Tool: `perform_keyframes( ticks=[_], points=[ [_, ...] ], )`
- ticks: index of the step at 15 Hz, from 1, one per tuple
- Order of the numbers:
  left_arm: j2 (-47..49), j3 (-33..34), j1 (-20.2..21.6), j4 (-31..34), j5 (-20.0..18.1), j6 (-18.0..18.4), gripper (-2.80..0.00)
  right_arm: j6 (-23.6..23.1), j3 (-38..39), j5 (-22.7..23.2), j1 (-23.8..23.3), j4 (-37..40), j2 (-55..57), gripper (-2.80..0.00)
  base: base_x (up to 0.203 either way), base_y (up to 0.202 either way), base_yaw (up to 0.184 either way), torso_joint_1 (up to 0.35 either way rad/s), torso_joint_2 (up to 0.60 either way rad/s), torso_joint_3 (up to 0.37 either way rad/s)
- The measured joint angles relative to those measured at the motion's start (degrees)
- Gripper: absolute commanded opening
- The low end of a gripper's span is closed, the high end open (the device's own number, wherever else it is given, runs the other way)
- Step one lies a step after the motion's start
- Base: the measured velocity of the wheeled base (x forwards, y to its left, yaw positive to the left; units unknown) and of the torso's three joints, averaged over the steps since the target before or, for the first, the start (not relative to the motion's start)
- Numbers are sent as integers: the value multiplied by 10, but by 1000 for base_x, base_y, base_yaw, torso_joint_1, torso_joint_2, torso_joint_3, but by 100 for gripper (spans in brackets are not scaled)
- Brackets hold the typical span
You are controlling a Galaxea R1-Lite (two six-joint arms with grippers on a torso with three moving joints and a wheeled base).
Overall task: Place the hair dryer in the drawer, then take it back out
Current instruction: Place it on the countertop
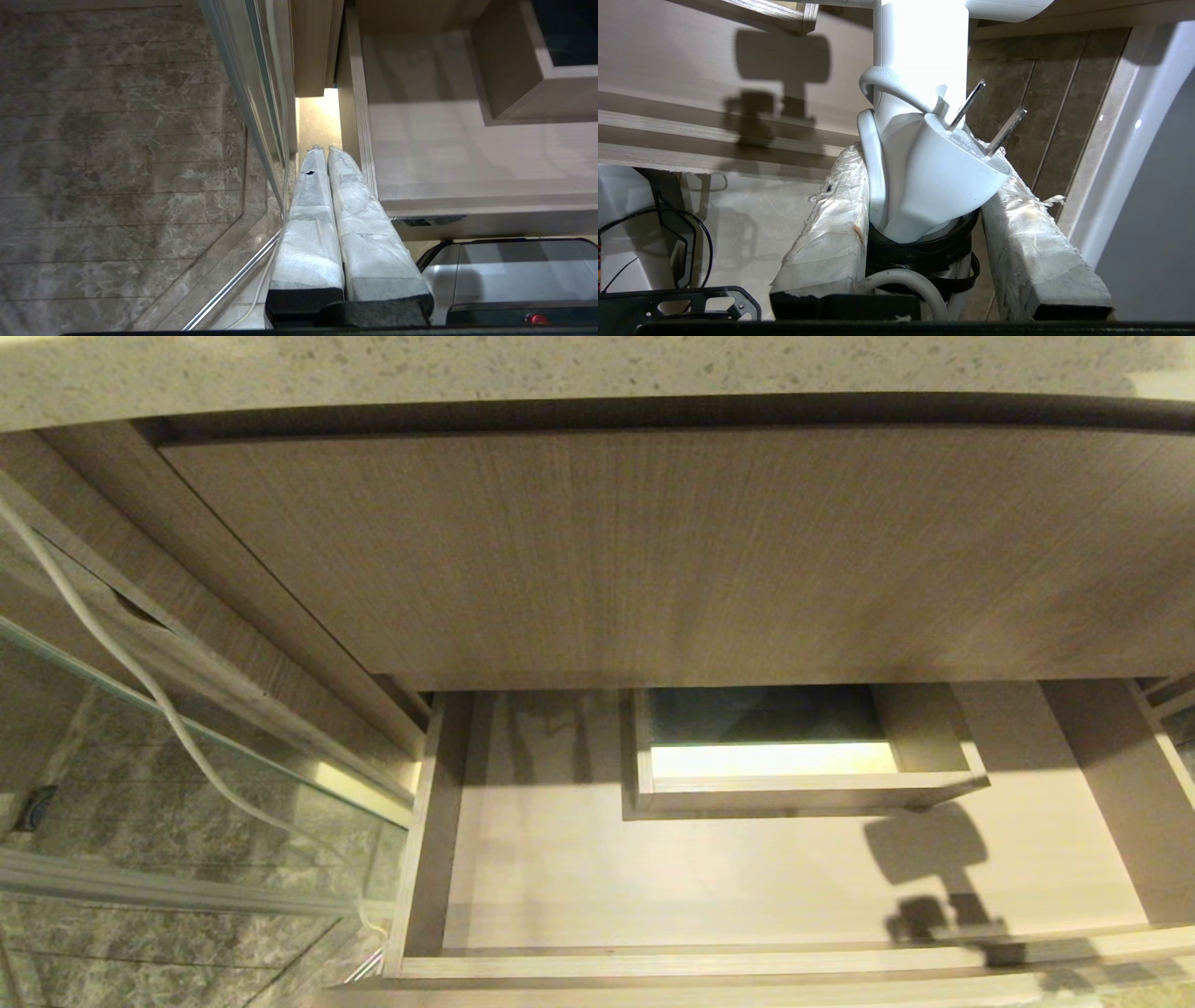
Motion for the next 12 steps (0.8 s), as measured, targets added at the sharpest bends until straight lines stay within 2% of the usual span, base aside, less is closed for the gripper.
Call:
perform_keyframes(
  ticks=[4,12],
  points=[
    [0,-1,0,-1,0,0,-280,1,-5,0,0,-2,-4,-280,0,0,0,206,-365,-157],
    [0,0,0,0,0,0,-280,20,-5,0,1,-3,-18,-280,0,0,0,53,-89,-39]
  ],
)
